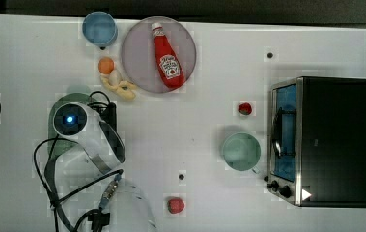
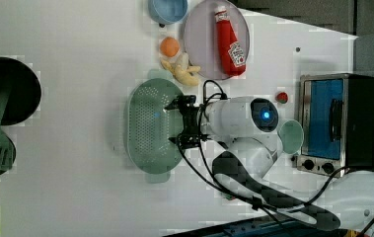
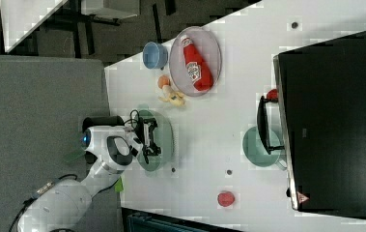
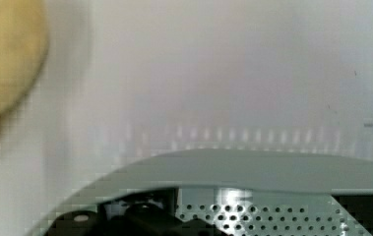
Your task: Drag strainer left to right.
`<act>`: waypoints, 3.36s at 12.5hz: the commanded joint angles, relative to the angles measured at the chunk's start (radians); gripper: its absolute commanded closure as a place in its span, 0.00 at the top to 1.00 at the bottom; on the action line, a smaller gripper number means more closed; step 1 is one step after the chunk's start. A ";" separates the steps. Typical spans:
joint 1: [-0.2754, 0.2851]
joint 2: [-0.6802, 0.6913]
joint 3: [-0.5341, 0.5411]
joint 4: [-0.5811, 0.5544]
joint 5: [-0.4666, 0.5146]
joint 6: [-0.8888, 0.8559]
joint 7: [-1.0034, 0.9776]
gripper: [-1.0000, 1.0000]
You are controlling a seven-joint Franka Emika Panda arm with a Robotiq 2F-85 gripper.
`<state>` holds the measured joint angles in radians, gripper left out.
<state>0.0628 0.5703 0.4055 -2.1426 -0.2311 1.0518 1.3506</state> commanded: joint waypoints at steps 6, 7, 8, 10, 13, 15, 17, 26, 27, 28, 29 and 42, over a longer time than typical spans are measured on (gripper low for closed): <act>-0.091 -0.116 -0.049 -0.148 0.000 0.010 -0.042 1.00; -0.106 -0.128 -0.056 -0.162 0.000 0.015 -0.071 1.00; -0.120 -0.137 -0.064 -0.171 0.000 0.017 -0.096 1.00; -0.147 -0.146 -0.084 -0.187 0.000 0.017 -0.136 1.00; -0.183 -0.152 -0.119 -0.197 0.000 0.018 -0.192 1.00; -0.206 -0.156 -0.146 -0.204 0.000 0.019 -0.256 1.00; -0.227 -0.162 -0.175 -0.209 0.000 0.028 -0.297 1.00; -0.280 -0.166 -0.301 -0.209 0.000 0.060 -0.464 1.00; -0.285 -0.166 -0.315 -0.209 0.000 0.060 -0.498 1.00; -0.289 -0.166 -0.331 -0.209 0.000 0.061 -0.515 1.00; -0.293 -0.166 -0.343 -0.209 0.000 0.063 -0.539 1.00; -0.296 -0.545 -0.254 -0.080 0.005 -0.288 -1.004 1.00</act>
<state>-0.2375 0.0824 0.1279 -2.2988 -0.2292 0.7998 0.4858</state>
